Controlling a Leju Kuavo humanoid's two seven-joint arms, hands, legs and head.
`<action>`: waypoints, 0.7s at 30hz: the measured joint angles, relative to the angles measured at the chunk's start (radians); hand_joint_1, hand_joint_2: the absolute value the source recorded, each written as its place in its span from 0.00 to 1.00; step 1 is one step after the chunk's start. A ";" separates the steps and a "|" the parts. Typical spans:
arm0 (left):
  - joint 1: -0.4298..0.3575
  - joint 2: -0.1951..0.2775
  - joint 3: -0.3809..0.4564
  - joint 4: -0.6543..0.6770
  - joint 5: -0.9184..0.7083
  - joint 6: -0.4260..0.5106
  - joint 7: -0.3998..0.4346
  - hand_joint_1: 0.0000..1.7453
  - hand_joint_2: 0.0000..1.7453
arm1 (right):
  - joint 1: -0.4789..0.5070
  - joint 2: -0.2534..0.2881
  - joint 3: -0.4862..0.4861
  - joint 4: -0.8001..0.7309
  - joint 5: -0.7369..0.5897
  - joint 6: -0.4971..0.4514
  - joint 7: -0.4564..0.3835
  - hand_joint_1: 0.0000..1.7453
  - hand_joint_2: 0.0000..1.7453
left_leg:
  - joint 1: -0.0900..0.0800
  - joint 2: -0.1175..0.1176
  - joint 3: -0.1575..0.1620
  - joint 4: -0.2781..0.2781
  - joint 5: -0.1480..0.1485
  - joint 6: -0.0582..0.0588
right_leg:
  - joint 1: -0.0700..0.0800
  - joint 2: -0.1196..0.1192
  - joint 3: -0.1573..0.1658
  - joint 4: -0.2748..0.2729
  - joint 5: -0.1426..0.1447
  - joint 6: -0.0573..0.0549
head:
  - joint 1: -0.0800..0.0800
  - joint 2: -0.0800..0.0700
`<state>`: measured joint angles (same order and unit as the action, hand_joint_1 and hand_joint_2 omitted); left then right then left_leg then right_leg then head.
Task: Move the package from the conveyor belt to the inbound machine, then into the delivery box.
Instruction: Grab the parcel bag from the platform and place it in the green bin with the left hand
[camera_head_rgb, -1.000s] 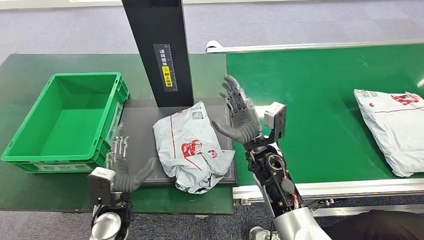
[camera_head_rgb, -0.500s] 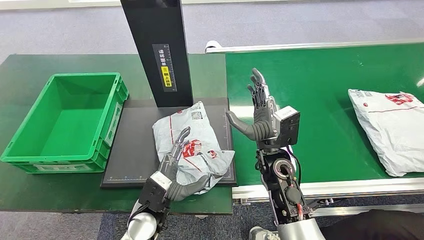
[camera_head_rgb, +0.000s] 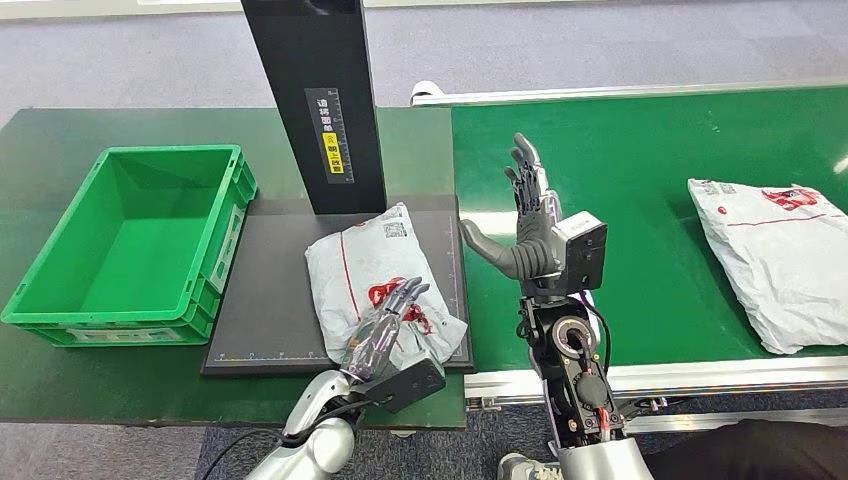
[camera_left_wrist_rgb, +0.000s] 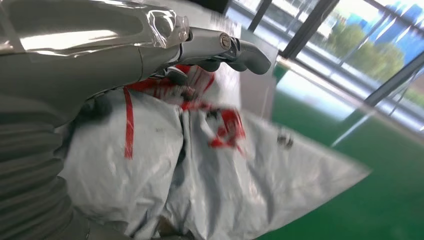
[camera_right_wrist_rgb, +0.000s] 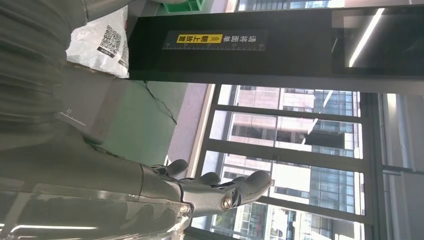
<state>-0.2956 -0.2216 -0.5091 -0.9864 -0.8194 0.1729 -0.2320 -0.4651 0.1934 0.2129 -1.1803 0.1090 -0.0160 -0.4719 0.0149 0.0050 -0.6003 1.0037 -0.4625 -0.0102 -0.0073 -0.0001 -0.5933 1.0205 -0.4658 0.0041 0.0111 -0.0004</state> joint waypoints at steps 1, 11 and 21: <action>0.000 0.000 0.000 0.002 -0.001 -0.001 0.000 0.00 1.00 | 0.000 0.000 0.000 0.000 0.000 0.000 0.000 0.00 1.00 | 0.000 0.000 0.000 0.000 0.000 0.000 | 0.000 0.000 0.000 0.000 0.000 0.000 | 0.000 0.000; -0.045 -0.009 -0.007 0.100 -0.032 -0.012 0.011 0.00 1.00 | -0.001 0.000 -0.009 0.000 0.005 0.000 -0.002 0.00 1.00 | 0.000 0.000 0.000 0.000 0.000 0.000 | 0.000 0.000 0.001 0.000 0.000 0.000 | 0.000 0.000; -0.043 -0.008 0.001 0.100 -0.039 0.004 -0.023 0.98 1.00 | 0.000 0.000 -0.010 0.000 0.008 0.003 -0.003 0.00 1.00 | 0.000 0.000 0.000 0.000 0.000 0.000 | 0.000 0.000 0.001 0.000 0.000 0.000 | 0.000 0.000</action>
<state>-0.3388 -0.2299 -0.5077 -0.8861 -0.8587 0.1765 -0.2550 -0.4646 0.1937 0.2029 -1.1803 0.1167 -0.0133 -0.4746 0.0149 0.0048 -0.5999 1.0035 -0.4624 -0.0101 -0.0073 -0.0002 -0.5922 1.0206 -0.4658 0.0041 0.0111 -0.0003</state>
